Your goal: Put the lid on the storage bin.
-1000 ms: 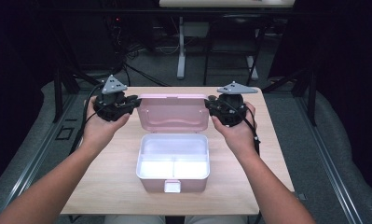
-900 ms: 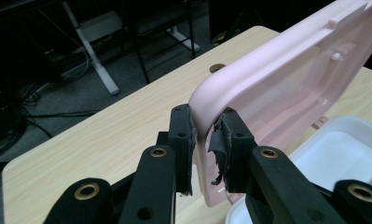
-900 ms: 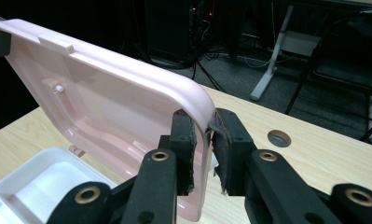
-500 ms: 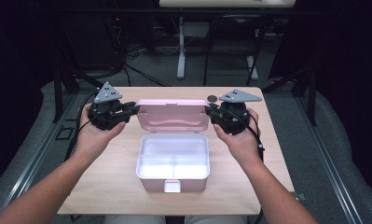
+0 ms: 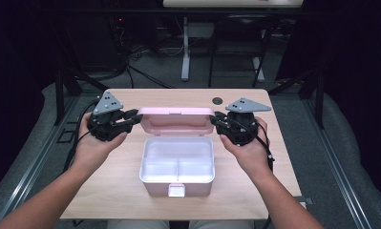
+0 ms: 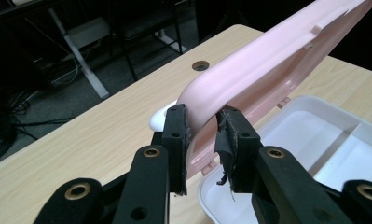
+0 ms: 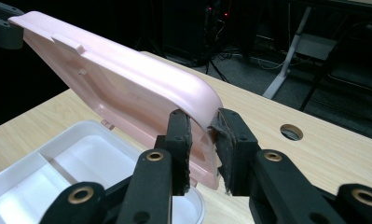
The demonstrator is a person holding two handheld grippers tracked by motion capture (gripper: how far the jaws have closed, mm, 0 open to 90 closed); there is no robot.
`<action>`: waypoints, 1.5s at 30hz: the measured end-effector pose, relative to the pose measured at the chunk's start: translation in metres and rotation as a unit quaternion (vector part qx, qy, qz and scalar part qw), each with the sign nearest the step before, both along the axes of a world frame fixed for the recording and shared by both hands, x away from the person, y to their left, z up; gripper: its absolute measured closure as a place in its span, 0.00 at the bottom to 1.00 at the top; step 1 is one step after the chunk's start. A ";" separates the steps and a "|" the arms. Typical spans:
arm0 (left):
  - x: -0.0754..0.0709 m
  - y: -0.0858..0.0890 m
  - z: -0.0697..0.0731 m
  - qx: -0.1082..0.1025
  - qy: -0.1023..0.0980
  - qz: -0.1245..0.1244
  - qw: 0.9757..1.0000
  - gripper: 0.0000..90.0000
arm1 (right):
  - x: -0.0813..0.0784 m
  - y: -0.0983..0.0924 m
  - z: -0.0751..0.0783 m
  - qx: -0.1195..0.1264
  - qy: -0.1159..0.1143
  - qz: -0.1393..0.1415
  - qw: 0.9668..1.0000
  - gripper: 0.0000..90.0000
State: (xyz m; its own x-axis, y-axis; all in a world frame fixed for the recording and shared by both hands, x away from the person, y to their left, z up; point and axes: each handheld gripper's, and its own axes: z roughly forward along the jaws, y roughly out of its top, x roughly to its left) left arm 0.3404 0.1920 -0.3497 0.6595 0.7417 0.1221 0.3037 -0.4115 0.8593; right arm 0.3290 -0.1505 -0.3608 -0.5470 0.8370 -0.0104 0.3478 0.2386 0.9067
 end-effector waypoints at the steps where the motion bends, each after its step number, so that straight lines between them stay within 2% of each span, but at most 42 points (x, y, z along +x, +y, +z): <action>1: -0.001 0.000 -0.001 -0.005 0.002 0.000 1.000 0.82 | -0.001 0.000 0.000 0.000 0.001 0.001 1.000 0.83; 7: -0.008 0.002 -0.003 -0.014 0.005 -0.007 1.000 0.80 | -0.007 -0.001 -0.002 -0.001 0.003 0.008 1.000 0.82; 14: -0.019 0.004 -0.007 -0.010 0.004 -0.014 1.000 0.79 | -0.016 -0.005 -0.006 0.008 0.009 0.020 1.000 0.81; 20: -0.025 0.007 -0.011 -0.017 0.005 -0.018 1.000 0.80 | -0.022 -0.006 -0.009 0.007 0.007 0.025 1.000 0.81; 30: -0.037 0.010 -0.019 -0.018 0.005 -0.030 0.999 0.79 | -0.036 -0.010 -0.018 0.015 0.004 0.038 0.999 0.81; 39: -0.049 0.011 -0.027 -0.016 0.002 -0.032 0.999 0.79 | -0.048 -0.010 -0.023 0.008 -0.001 0.044 0.999 0.80; 45: -0.055 0.017 -0.035 -0.041 0.013 -0.037 0.998 0.79 | -0.055 -0.012 -0.031 0.015 0.008 0.049 0.999 0.80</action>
